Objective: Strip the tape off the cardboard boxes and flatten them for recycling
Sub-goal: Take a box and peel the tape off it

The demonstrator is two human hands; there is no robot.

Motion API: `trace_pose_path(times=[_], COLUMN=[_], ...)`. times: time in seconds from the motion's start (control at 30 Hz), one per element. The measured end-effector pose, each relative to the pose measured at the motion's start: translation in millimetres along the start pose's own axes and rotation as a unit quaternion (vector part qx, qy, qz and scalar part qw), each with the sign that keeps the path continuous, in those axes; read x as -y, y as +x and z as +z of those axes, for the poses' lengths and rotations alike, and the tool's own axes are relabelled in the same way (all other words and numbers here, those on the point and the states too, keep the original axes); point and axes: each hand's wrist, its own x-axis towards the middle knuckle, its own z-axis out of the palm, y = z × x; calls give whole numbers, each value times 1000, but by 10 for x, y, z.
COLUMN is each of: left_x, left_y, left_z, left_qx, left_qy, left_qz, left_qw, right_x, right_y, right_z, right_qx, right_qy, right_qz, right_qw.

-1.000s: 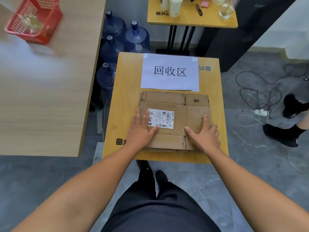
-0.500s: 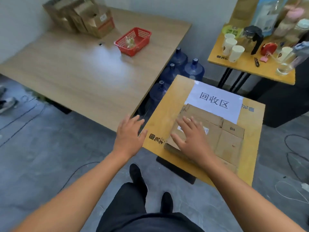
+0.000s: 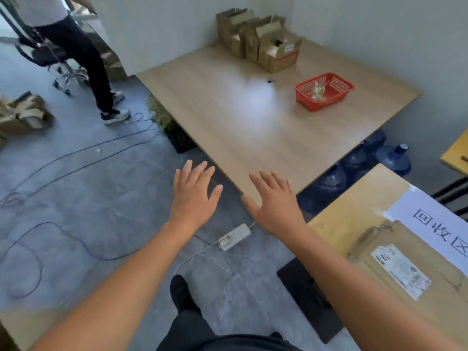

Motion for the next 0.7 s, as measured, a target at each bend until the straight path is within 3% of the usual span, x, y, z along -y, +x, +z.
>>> trace_pose_path(times=[0.47,0.7], left_x=[2270,2882], left_y=[1345,1969], left_z=[-832,-912], left_qx=[24,68], left_qy=[-12,-8], left_qz=[25,69], left_qw=[999,995], right_x=[1908,2185], right_y=[1975,2536], right_z=[678,833], right_qx=[-26,-2], right_qy=[-29,-64], right_qz=[39,51], right_qw=[998,997])
